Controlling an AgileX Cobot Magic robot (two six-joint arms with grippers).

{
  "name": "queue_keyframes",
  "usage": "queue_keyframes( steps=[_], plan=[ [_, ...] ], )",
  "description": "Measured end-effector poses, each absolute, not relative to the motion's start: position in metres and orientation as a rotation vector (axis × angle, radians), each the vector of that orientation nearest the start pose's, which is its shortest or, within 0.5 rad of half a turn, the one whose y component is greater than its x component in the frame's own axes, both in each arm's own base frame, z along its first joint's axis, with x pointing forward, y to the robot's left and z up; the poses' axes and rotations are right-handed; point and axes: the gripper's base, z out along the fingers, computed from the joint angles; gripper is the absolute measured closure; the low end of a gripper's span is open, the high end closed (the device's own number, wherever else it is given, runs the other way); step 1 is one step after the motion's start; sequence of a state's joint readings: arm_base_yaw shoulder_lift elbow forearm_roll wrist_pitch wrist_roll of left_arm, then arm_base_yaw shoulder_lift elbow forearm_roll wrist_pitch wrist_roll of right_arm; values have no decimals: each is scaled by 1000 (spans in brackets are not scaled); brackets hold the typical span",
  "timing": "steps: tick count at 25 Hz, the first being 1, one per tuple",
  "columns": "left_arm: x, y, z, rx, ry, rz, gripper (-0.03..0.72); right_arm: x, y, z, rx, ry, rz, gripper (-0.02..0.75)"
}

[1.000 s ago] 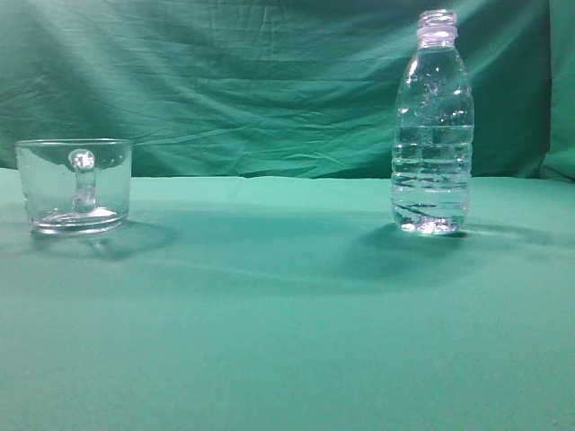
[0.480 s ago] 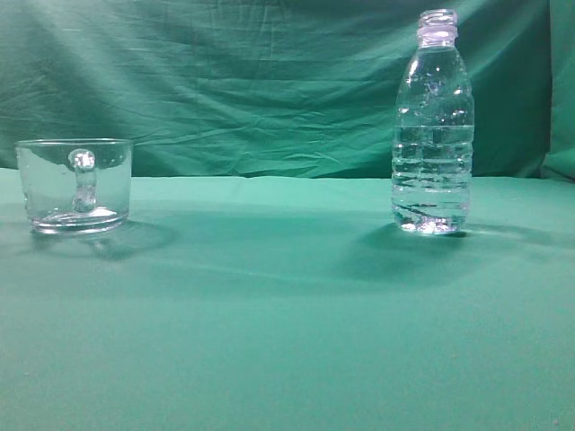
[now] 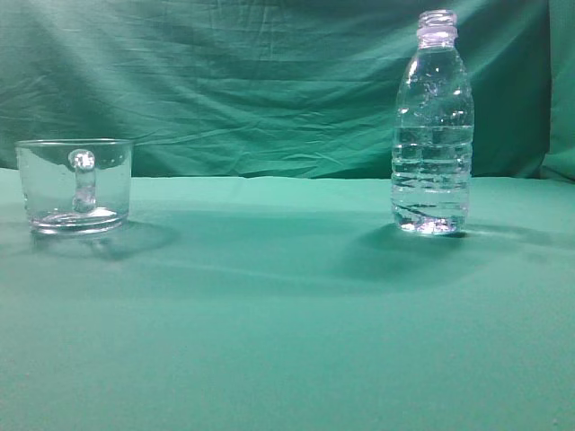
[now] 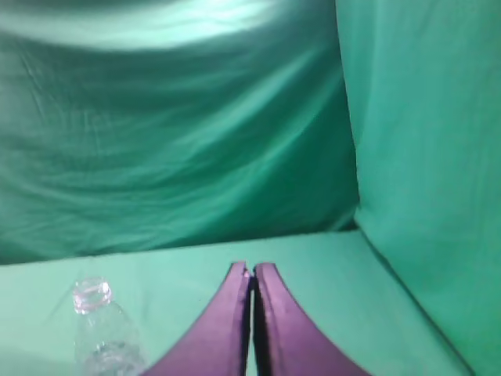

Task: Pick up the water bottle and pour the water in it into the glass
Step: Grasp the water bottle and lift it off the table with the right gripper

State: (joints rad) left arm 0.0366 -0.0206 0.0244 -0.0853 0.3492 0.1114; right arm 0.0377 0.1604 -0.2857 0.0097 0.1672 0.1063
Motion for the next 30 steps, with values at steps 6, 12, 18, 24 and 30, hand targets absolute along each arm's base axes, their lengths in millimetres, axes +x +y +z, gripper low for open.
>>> queue_keyframes(
  steps=[6,12,18,24,30],
  plan=[
    [53,-1,175,16,1835,21,688,93,8,278,76,1761,193,738],
    [53,-1,175,16,1835,21,688,127,31,263,-61,1882,289,738],
    [53,-1,175,16,1835,21,688,165,62,247,-229,1847,321,690],
    [53,-1,175,16,1835,21,688,195,88,219,-427,1798,310,373],
    [53,-1,175,16,1835,21,688,216,100,190,-422,1810,357,96]
  ],
)
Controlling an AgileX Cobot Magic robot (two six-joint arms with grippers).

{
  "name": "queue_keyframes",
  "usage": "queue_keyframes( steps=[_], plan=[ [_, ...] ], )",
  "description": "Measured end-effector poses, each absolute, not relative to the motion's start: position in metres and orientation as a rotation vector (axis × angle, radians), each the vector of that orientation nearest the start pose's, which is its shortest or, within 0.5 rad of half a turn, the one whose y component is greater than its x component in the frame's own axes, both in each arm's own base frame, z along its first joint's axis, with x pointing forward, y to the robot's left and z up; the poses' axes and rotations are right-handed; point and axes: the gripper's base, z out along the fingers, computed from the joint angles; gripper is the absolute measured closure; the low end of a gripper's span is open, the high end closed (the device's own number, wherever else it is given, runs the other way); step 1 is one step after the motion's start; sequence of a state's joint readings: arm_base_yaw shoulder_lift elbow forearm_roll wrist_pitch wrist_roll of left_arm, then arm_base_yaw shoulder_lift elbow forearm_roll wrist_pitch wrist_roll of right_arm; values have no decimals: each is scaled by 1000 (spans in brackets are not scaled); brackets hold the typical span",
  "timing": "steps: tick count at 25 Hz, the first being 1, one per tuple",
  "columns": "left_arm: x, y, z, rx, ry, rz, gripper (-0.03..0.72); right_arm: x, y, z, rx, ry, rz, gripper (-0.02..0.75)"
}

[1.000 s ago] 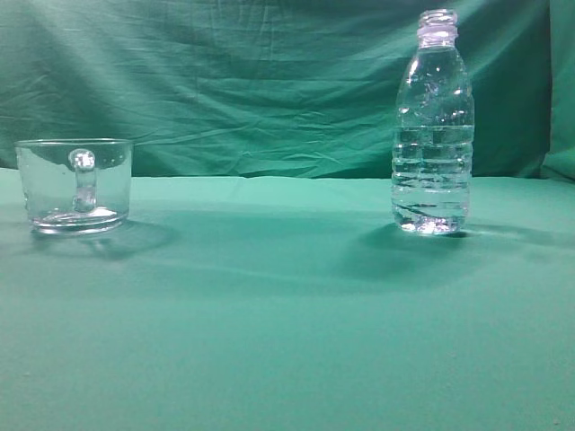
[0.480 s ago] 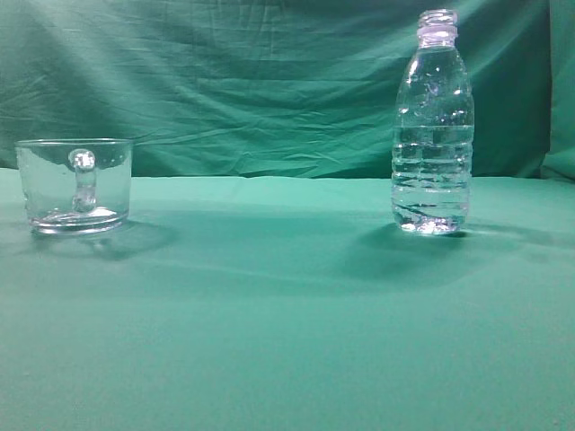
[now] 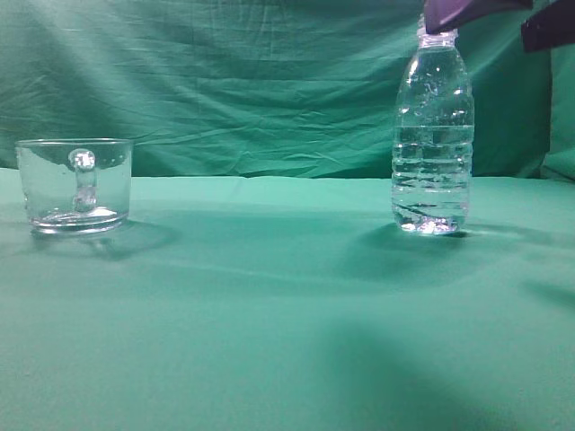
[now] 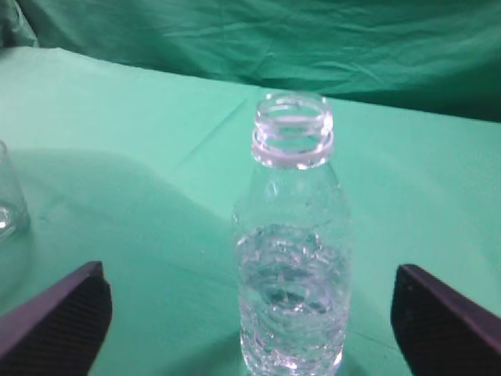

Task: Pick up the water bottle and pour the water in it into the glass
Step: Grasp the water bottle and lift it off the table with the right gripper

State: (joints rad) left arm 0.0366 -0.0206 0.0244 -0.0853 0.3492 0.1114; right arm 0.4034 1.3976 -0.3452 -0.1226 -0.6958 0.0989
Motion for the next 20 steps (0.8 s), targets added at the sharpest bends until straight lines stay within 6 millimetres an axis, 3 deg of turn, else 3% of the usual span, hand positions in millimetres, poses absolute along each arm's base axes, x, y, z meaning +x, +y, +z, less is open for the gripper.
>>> queue_keyframes(
  steps=[2,14,16,18,20],
  plan=[
    [53,-1,175,16,1835,21,688,223,103,178,-417,1846,360,54],
    [53,-1,175,16,1835,21,688,273,120,128,-316,1878,366,69],
    [53,-1,175,16,1835,21,688,281,123,120,-315,1884,367,133],
    [53,-1,175,16,1835,21,688,288,127,115,-331,1873,375,124],
    [53,-1,175,16,1835,21,688,291,130,111,-349,1867,383,195]
  ],
)
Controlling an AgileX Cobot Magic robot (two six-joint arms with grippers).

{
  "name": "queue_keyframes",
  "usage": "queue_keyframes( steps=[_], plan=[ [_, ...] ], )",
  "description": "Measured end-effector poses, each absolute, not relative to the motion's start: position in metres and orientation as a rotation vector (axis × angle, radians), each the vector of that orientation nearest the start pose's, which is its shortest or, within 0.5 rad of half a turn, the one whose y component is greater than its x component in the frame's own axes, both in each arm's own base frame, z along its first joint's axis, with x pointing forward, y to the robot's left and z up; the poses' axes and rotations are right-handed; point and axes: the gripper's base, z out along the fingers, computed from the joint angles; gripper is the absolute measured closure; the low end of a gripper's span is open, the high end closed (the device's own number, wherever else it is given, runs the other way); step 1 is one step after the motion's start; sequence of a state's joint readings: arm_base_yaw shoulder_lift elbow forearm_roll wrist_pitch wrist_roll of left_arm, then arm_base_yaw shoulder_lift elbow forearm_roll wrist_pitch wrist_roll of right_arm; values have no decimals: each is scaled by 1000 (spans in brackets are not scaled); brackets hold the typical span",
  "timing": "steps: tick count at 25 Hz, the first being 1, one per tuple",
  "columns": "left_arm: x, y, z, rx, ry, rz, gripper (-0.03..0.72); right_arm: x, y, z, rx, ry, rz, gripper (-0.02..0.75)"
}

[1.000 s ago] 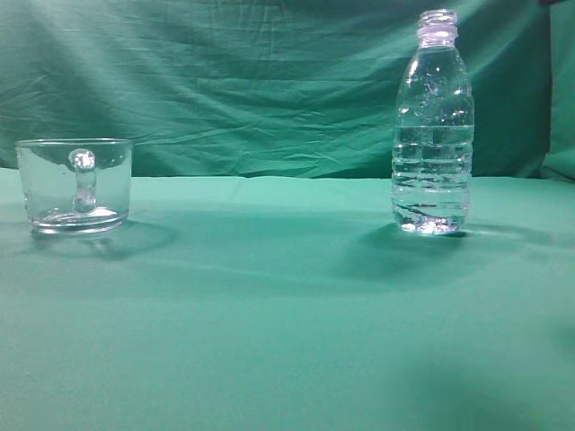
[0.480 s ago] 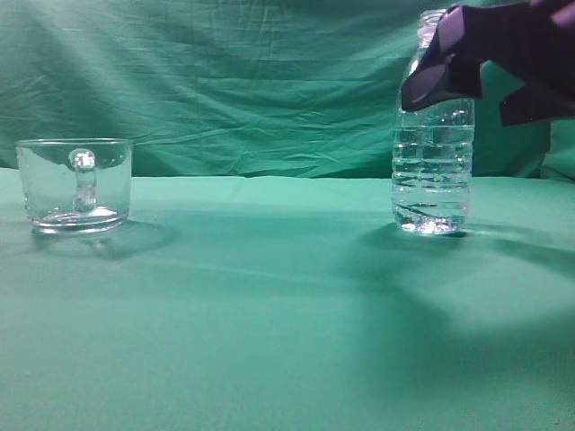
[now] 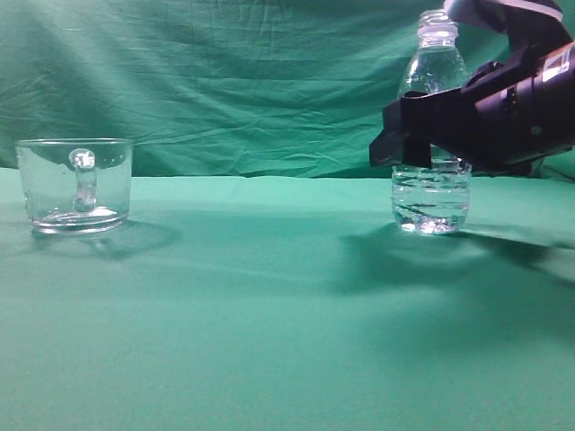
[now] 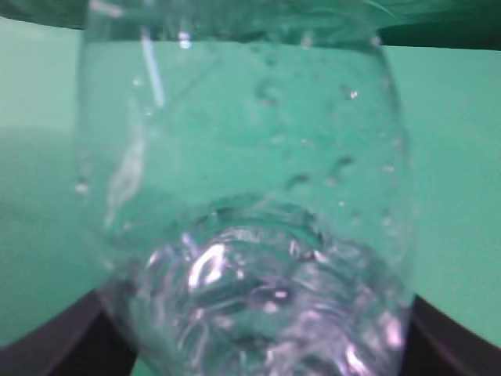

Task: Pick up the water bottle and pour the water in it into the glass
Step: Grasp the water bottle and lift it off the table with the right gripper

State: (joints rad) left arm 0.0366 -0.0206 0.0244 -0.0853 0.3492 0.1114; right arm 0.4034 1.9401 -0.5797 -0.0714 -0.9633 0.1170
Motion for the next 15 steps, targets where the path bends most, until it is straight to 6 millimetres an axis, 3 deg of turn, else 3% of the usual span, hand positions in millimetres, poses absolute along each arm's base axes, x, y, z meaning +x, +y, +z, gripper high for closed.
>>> queue_keyframes(
  steps=[1,2,3,11,15],
  plan=[
    [53,-1,175,16,1835,21,688,293,131,110,-353,1864,385,184],
    [53,-1,175,16,1835,21,688,293,131,109,-353,1863,385,240],
    [53,-1,175,16,1835,21,688,293,131,108,-355,1865,386,241],
    [53,-1,175,16,1835,21,688,294,132,106,-367,1856,385,497],
    [53,-1,175,16,1835,21,688,294,132,107,-368,1854,385,494]
  ],
)
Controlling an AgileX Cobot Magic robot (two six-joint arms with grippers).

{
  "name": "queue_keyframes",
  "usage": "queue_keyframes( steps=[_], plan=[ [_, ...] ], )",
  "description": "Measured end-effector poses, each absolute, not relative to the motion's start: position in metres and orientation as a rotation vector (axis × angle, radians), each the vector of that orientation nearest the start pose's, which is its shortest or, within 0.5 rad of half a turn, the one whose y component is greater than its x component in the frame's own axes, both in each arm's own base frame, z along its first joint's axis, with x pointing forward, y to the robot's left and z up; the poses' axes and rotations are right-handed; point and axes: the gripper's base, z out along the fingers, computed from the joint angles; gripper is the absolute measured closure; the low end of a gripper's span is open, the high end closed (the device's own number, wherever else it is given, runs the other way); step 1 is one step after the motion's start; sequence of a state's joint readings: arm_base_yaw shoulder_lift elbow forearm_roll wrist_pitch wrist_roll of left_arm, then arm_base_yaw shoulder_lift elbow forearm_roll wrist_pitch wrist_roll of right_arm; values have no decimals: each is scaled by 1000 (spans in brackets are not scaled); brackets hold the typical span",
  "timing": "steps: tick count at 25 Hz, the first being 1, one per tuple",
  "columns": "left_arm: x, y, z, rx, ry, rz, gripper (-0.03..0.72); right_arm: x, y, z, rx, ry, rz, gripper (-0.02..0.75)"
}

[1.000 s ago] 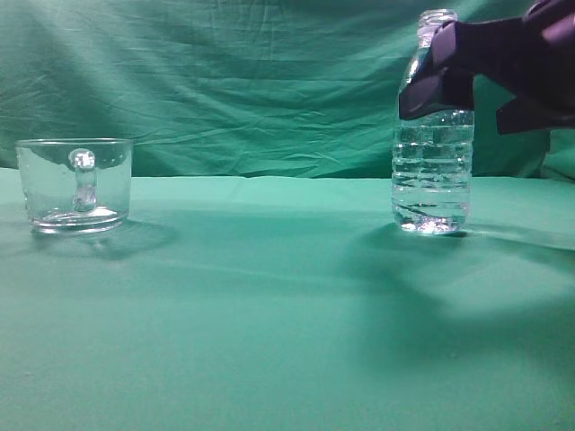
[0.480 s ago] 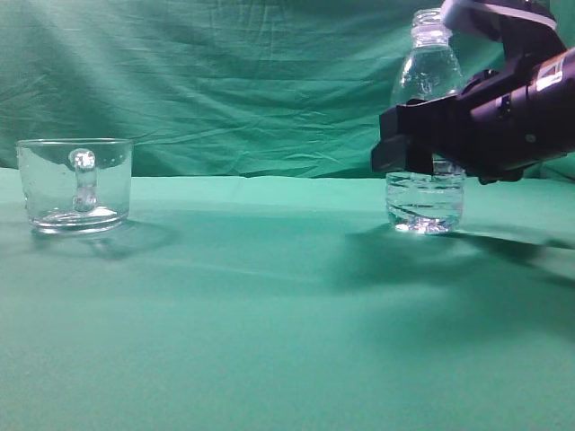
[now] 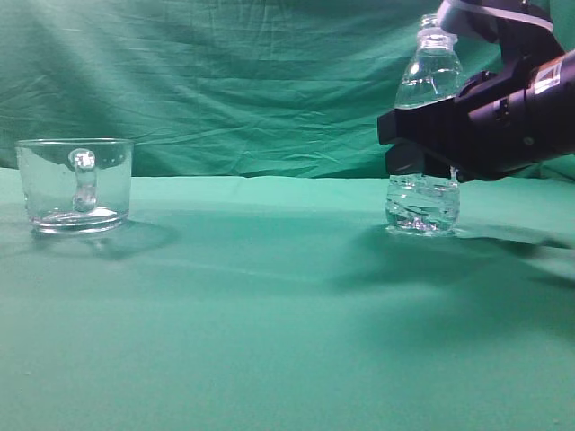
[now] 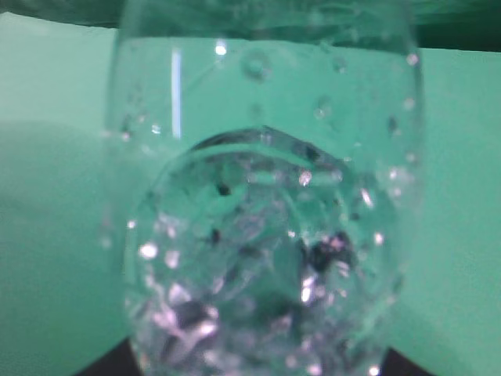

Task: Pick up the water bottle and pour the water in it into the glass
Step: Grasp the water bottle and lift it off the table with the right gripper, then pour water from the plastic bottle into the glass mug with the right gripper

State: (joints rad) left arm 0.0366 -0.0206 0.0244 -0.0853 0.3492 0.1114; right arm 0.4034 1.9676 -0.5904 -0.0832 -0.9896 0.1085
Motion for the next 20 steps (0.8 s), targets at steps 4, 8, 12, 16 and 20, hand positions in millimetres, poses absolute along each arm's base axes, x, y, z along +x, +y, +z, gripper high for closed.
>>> queue_keyframes(
  steps=[4,8,12,16,20],
  plan=[
    [53,-1,175,15,1835,21,688,292,135,111,-416,1842,401,494],
    [53,-1,175,15,1835,21,688,291,140,140,-498,1768,420,494],
    [53,-1,175,15,1835,21,688,300,150,178,-652,1748,380,494],
    [53,-1,175,15,1835,21,688,314,165,207,-779,1802,284,494],
    [53,-1,175,15,1835,21,688,322,191,231,-939,1829,156,494]
  ],
)
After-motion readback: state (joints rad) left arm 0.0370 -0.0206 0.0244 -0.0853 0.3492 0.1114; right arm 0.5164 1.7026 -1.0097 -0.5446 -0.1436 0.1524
